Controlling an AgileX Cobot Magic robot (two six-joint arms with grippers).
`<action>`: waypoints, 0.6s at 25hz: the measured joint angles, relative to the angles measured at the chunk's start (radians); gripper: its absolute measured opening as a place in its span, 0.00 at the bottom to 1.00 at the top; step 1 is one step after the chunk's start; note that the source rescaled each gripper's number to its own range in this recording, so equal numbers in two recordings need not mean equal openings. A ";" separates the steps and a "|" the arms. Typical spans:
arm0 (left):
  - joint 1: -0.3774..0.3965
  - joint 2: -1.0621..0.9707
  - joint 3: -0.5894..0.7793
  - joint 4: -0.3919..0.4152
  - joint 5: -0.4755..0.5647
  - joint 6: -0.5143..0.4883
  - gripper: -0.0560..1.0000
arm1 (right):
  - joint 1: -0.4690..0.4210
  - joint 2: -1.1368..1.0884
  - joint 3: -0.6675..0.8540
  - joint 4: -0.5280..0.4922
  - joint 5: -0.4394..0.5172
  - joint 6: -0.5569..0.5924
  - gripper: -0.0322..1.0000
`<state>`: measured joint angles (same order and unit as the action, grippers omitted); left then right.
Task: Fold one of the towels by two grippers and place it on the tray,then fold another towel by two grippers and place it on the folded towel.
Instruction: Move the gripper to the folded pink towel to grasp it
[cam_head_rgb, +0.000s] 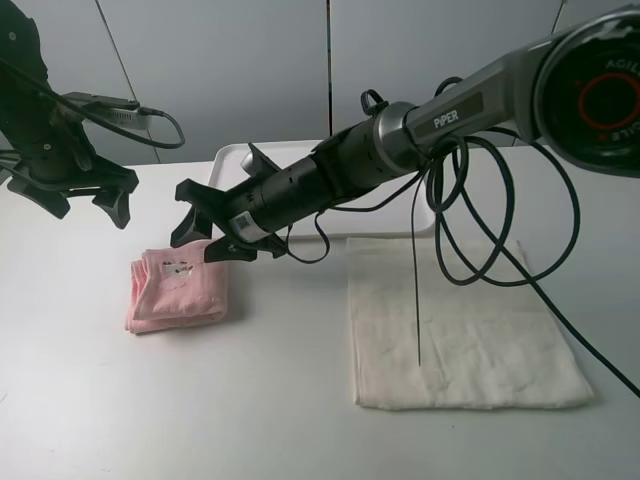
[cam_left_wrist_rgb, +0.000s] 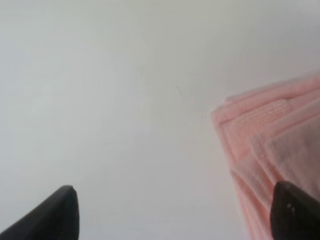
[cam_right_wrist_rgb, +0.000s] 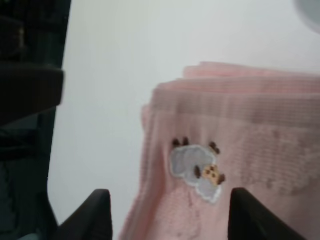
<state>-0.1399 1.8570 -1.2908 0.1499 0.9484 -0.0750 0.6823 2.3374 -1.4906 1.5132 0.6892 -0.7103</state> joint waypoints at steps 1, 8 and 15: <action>0.000 0.000 0.000 0.000 0.000 0.000 0.99 | -0.003 0.000 0.000 -0.052 -0.016 0.035 0.58; 0.000 0.000 0.000 0.000 -0.002 0.007 0.99 | -0.004 0.001 0.000 -0.289 -0.067 0.204 0.59; 0.000 0.000 0.000 -0.027 -0.002 0.041 0.99 | -0.004 0.047 -0.028 -0.309 -0.036 0.236 0.59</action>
<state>-0.1399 1.8570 -1.2908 0.1227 0.9461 -0.0344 0.6784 2.3847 -1.5191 1.2038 0.6528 -0.4742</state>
